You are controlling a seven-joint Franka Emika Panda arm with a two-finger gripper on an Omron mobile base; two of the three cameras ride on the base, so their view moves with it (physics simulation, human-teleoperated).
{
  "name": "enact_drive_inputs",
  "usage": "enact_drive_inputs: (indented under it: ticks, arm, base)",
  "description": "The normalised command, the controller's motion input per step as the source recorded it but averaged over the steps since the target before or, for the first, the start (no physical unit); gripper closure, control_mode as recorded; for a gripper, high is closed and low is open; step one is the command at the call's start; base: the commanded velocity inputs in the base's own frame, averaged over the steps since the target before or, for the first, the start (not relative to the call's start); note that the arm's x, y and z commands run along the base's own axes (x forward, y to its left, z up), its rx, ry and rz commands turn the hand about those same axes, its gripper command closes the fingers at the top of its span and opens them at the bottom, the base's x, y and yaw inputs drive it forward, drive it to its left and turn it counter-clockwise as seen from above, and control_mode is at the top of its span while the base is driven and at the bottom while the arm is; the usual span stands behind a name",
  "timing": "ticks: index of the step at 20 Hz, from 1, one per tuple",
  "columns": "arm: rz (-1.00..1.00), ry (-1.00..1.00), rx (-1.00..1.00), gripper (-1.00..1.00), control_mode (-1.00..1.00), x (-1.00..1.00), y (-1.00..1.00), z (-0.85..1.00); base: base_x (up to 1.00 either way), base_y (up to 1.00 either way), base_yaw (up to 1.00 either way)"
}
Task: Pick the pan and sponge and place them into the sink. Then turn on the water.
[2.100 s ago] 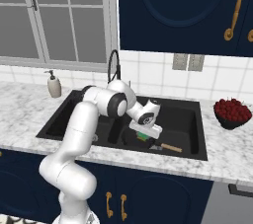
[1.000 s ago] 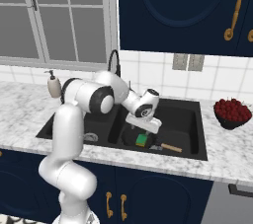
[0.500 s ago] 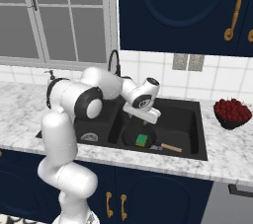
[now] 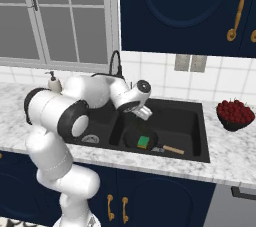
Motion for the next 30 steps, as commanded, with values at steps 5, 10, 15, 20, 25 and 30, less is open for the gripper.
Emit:
enact_drive_inputs:
  ticks: [5,10,15,20,25,30]
  arm:
    - [0.12,-0.39,0.0,-1.0,-1.0,-0.3,-0.73,0.44]
    - [0.16,-0.33,0.0,-1.0,-1.0,-0.49,-0.83,0.23]
    - [0.35,-0.5,-0.01,-1.0,-1.0,-0.37,-0.34,-0.31]
    - [0.45,-0.66,-0.02,-1.0,-1.0,0.03,-0.2,-0.61]
    - [0.41,-0.56,-0.14,-1.0,-1.0,0.12,-0.24,-0.81]
    - [0.21,-0.1,-0.05,-1.0,-1.0,-0.07,-0.12,-0.59]
  base:
    - [0.0,0.0,0.0]
    - [0.0,0.0,0.0]
    - [0.0,0.0,0.0]
    - [0.0,0.0,0.0]
    - [0.0,0.0,0.0]
    - [0.0,0.0,0.0]
